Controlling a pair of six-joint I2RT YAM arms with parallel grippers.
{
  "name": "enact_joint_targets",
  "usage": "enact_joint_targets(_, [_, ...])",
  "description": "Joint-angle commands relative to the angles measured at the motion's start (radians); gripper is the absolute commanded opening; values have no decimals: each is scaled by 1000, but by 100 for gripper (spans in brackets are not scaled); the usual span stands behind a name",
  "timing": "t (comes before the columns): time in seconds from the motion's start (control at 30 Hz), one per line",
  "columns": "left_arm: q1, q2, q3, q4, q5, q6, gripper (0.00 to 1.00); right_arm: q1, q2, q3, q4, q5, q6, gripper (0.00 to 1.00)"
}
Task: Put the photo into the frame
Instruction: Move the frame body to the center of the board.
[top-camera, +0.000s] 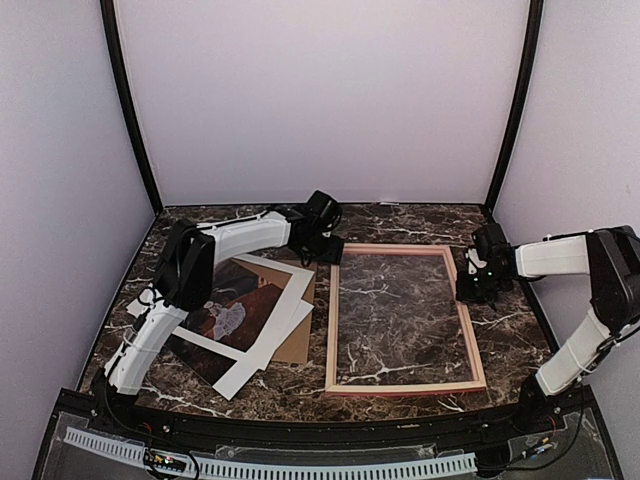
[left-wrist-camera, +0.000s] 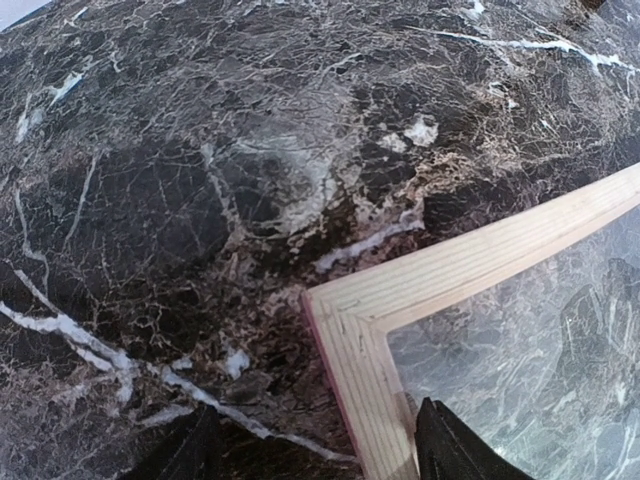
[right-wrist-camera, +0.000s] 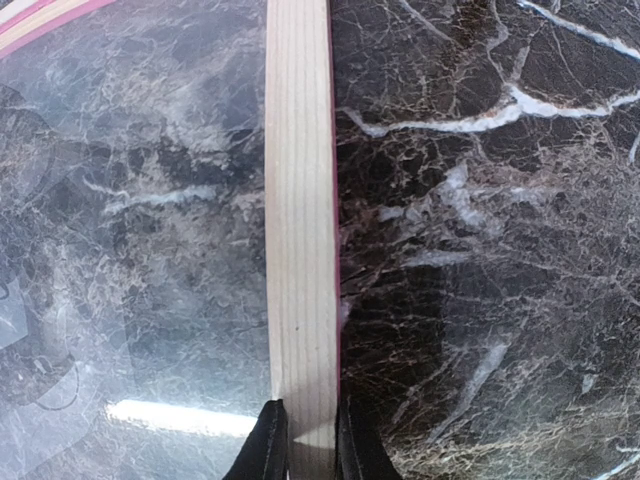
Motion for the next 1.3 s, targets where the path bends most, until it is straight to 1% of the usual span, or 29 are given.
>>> enact_joint_targets(0.0, [-2,-45,-2,-94,-44,18,69,-2,13,-18,-34,-25,17,17])
enact_joint_targets(0.23, [-1,-142,-56,-21,33,28,69,-2,9,-17,-38,-16,23,17])
enact_joint_targets(0.4, [0,-219,-82,16,76,56,73,-2,16,-10,-36,-5,26,17])
enact_joint_targets(0.57, [1,-337,-129,13,46,97,77,-4,39,12,-33,-5,27,17])
enact_joint_targets(0.63, [1,-391,-168,11,25,105,78,-6,47,24,-34,28,25,17])
enact_joint_targets(0.73, [6,-490,-262,21,-8,106,82,-17,63,44,-39,52,13,17])
enact_joint_targets(0.8, [9,-555,-334,36,-27,100,86,-30,76,64,-52,73,1,17])
enact_joint_targets(0.9, [18,-647,-479,83,-55,85,97,-41,93,100,-70,99,-22,17])
enact_joint_targets(0.93, [20,-694,-511,95,-57,83,99,-44,98,108,-74,104,-32,17])
enact_joint_targets(1.03, [45,-796,-647,128,-52,57,99,-47,116,132,-97,136,-66,17])
enact_joint_targets(1.17, [93,-878,-767,114,-19,19,99,-51,126,131,-87,138,-107,16])
enact_joint_targets(1.27, [116,-920,-839,103,-33,5,99,-50,136,130,-77,124,-133,15])
